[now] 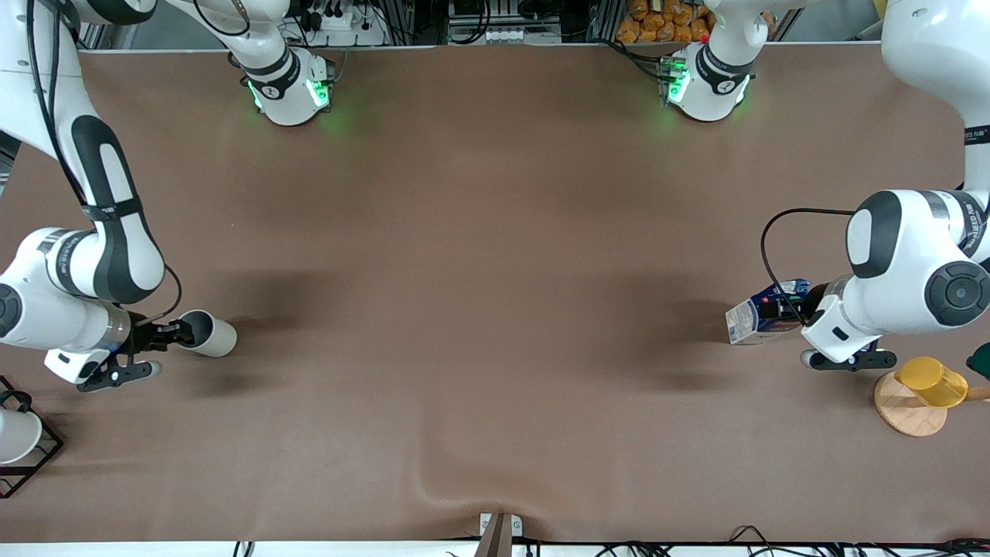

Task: Place milk next to cup
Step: 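Carry the mug to the table center while the left gripper lifts the carton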

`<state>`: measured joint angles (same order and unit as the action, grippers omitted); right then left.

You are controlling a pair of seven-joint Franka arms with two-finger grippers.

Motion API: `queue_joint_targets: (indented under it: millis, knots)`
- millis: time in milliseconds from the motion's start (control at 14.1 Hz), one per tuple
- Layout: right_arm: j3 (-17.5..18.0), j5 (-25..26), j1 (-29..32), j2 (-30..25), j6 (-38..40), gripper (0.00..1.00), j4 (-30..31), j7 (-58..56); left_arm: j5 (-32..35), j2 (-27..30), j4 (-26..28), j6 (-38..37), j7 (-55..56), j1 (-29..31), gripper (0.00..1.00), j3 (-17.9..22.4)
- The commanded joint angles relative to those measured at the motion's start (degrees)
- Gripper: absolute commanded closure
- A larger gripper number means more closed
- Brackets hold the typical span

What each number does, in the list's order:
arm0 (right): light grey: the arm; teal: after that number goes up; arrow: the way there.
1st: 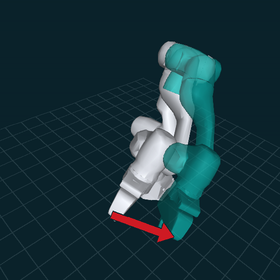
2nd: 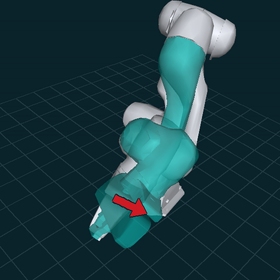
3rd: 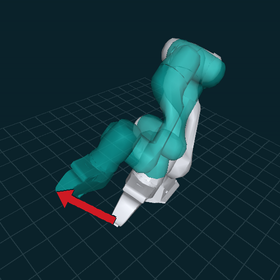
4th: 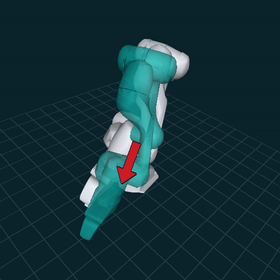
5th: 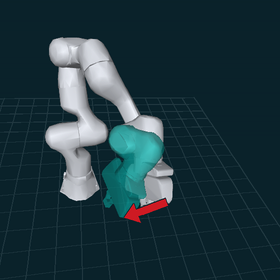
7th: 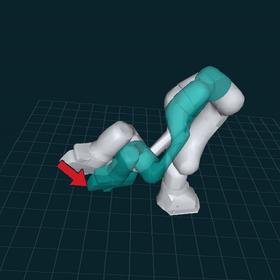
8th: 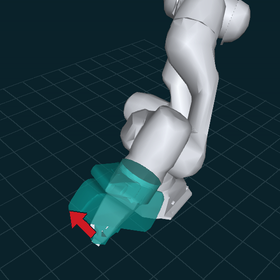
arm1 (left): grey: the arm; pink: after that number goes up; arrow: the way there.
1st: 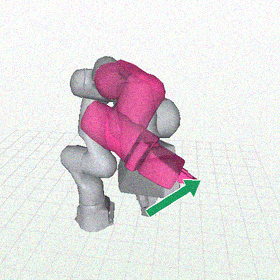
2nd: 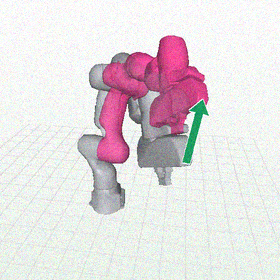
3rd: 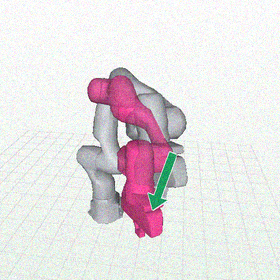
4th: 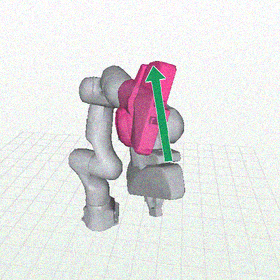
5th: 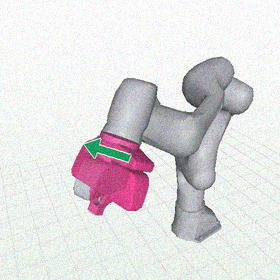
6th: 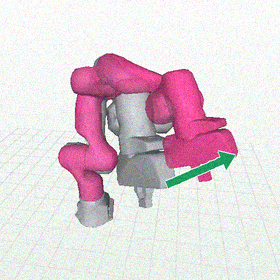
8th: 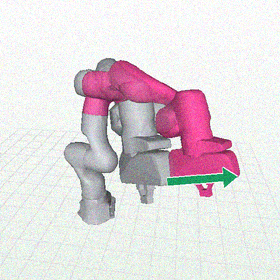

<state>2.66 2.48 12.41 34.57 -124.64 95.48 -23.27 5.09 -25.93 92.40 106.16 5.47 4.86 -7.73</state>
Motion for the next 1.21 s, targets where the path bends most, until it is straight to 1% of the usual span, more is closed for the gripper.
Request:
queue_joint_targets:
  millis: [0,71,284,355,497,568,710,852,1065,1136]
  knots:
    - [0.6,0.5,0.3,0.7,0.4,0.88,-0.6,-0.7,1.1,1.5,1.6,-0.2,-0.1,0.2,0.0,-0.1]
    - [0.7,0.4,-0.2,0.5,1.7,1.0,-0.6,-0.3,1.2,1.8,1.6,-0.3,-0.1,0.1,0.0,-0.1]
    - [1.1,0.0,-1.9,-0.5,7.6,1.0,-2.6,1.1,1.2,2.3,1.3,-0.6,-0.1,0.1,0.0,-0.1]
    - [1.3,-1.3,-1.9,-0.6,9.6,1.0,-3.5,1.4,1.2,2.3,1.1,-0.6,-0.1,0.1,0.0,-0.1]
    - [1.6,-5.5,-2.4,-1.1,14.4,1.0,-6.2,3.5,1.2,2.6,1.5,-1.6,-0.1,0.2,0.0,-0.1]
    - [1.6,-6.9,-3.7,-1.3,16.8,1.0,-7.3,6.0,1.2,2.5,1.5,-2.0,-0.1,0.3,0.0,-0.1]
    - [1.5,-7.3,-6.9,-2.8,20.7,1.0,-8.0,13.6,1.2,2.0,1.6,-2.0,-0.1,0.4,0.0,-0.1]
    - [1.6,-7.5,-10.1,-4.1,21.9,1.0,-8.0,18.3,1.2,1.2,1.6,-1.9,-0.1,0.8,0.0,0.0]
    - [1.6,-8.0,-15.8,-6.1,23.7,1.0,-8.0,29.7,1.5,0.6,1.4,-1.9,-0.2,2.0,0.0,-0.1]
    - [1.6,-8.7,-17.8,-6.3,24.5,1.0,-8.0,33.6,1.5,0.6,1.2,-1.9,-0.1,1.8,0.08,-0.1]
